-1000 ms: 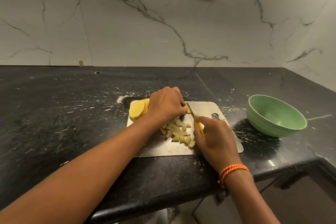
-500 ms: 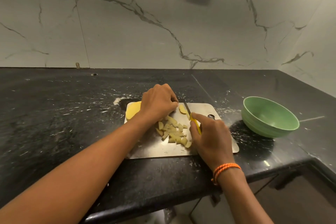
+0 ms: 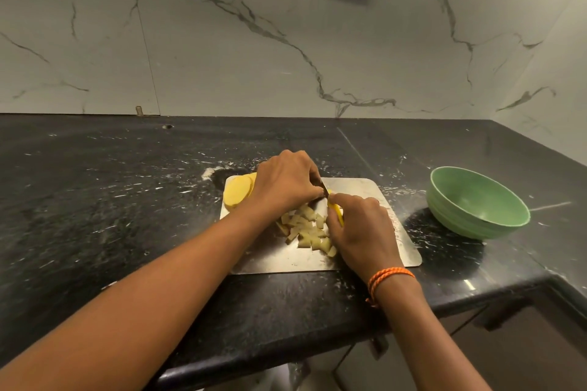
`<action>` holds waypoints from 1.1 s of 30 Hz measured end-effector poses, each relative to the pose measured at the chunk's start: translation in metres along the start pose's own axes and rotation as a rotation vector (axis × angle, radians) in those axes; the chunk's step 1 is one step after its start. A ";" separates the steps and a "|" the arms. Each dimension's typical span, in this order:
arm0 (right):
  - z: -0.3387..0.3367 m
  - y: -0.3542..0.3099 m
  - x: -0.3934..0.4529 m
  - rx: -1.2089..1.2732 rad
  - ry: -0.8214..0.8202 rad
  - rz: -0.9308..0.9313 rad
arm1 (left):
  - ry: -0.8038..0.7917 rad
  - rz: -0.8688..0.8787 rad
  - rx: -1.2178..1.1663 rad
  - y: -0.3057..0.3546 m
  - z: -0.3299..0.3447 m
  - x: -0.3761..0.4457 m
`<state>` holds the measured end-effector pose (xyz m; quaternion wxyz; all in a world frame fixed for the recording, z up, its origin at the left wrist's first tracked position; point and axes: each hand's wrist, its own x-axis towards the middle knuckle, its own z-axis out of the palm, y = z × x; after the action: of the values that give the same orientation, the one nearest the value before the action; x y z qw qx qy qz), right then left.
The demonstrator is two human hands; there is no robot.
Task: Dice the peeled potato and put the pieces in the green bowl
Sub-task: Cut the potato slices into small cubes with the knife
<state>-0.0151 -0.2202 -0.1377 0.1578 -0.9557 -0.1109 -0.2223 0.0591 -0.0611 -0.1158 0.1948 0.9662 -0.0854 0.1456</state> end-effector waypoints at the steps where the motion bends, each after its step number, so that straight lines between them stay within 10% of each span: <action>1: 0.000 -0.001 0.000 0.016 0.000 0.002 | 0.007 0.004 0.023 0.001 0.000 -0.001; 33: -0.029 0.046 -0.036 0.384 0.228 0.165 | -0.103 0.251 -0.009 -0.003 -0.016 0.000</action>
<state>-0.0452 -0.2785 -0.1417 0.3657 -0.8827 -0.0543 -0.2901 0.0562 -0.0526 -0.1029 0.1748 0.9532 -0.2161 0.1189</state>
